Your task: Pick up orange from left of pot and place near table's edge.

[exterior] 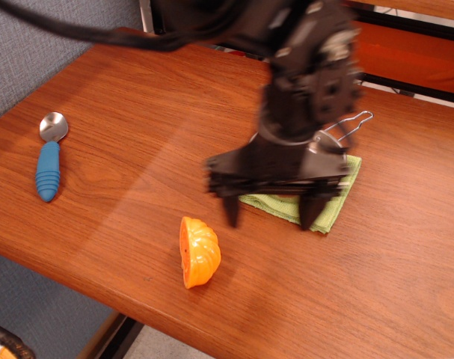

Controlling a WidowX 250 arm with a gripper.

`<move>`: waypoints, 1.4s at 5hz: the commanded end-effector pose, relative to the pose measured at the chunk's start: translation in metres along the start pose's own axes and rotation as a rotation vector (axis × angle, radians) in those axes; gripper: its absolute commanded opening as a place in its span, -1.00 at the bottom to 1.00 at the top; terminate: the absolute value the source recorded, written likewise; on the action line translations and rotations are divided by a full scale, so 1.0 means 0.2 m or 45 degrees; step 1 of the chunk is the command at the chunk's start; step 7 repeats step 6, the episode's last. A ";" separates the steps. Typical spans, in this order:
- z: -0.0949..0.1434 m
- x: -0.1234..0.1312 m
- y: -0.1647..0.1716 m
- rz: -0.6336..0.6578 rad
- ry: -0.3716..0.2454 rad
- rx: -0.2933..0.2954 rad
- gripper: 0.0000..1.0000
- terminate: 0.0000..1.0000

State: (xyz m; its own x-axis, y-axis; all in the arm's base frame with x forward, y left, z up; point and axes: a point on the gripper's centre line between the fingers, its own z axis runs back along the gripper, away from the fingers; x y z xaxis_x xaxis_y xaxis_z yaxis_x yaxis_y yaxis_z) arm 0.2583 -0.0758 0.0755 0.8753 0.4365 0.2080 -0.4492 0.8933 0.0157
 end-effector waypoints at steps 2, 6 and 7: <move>0.03 0.15 -0.27 -0.282 -0.005 -0.211 1.00 -1.00; 0.01 0.19 -0.35 -0.302 -0.031 -0.156 1.00 1.00; 0.01 0.19 -0.35 -0.302 -0.031 -0.156 1.00 1.00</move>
